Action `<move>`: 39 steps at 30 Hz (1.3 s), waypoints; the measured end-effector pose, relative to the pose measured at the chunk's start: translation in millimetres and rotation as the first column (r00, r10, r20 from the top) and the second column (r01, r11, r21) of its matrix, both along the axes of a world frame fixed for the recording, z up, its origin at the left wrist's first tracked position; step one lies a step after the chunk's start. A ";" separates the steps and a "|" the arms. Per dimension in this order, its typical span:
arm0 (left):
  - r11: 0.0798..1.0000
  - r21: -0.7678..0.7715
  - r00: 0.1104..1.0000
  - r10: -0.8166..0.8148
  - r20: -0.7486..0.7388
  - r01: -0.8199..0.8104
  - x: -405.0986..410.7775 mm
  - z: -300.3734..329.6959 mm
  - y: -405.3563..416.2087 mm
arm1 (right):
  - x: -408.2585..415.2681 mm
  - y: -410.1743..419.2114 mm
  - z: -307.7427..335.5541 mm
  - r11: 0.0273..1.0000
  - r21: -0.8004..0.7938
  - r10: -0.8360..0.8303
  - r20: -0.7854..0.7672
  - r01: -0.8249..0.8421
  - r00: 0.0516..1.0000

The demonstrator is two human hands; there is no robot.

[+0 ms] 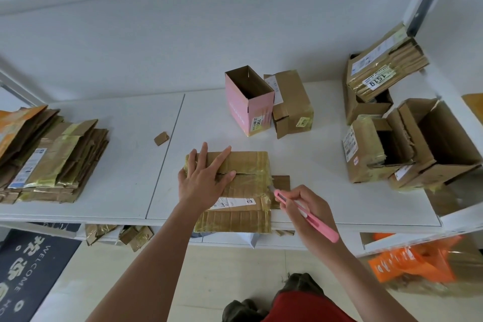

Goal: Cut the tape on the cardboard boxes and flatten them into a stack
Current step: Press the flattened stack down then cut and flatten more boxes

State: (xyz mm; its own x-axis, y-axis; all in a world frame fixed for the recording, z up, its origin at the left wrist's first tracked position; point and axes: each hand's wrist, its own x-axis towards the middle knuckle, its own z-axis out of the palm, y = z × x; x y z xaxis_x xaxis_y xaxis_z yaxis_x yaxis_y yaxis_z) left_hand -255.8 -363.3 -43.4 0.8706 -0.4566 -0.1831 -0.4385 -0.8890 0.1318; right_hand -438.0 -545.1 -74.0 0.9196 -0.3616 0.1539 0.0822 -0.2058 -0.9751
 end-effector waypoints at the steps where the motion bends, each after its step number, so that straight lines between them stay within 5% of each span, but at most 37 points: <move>1: 1.000 0.000 1.000 0.003 -0.001 -0.003 0.2 0.3 -0.7 | -3.3 0.2 -1.4 1.000 -0.005 0.003 -0.011 -0.003 1.000; 7: 0.999 -0.015 0.999 0.045 -0.023 -0.045 -1.5 3.8 -7.2 | 13.4 -3.1 -1.2 0.973 0.159 -0.169 0.015 0.165 0.985; 11: 0.998 -0.029 0.999 0.049 -0.012 -0.049 -3.7 2.7 -5.9 | 29.3 0.8 -1.7 0.970 0.204 -0.133 -0.019 0.134 0.991; 33: 0.994 -0.051 0.995 0.096 -0.041 -0.098 -5.5 8.5 -14.9 | -7.4 -1.4 1.0 0.998 0.030 -0.050 0.002 0.050 0.999; 36: 0.983 -0.102 0.986 0.144 -0.082 -0.152 0.7 19.0 -17.7 | 6.7 -22.9 6.0 0.986 -0.106 -0.122 0.043 0.126 0.992; 39: 0.960 -0.121 0.966 0.241 -0.092 -0.251 8.5 31.6 -15.7 | 27.7 -59.4 -18.3 0.806 -0.570 -0.172 0.031 0.159 0.985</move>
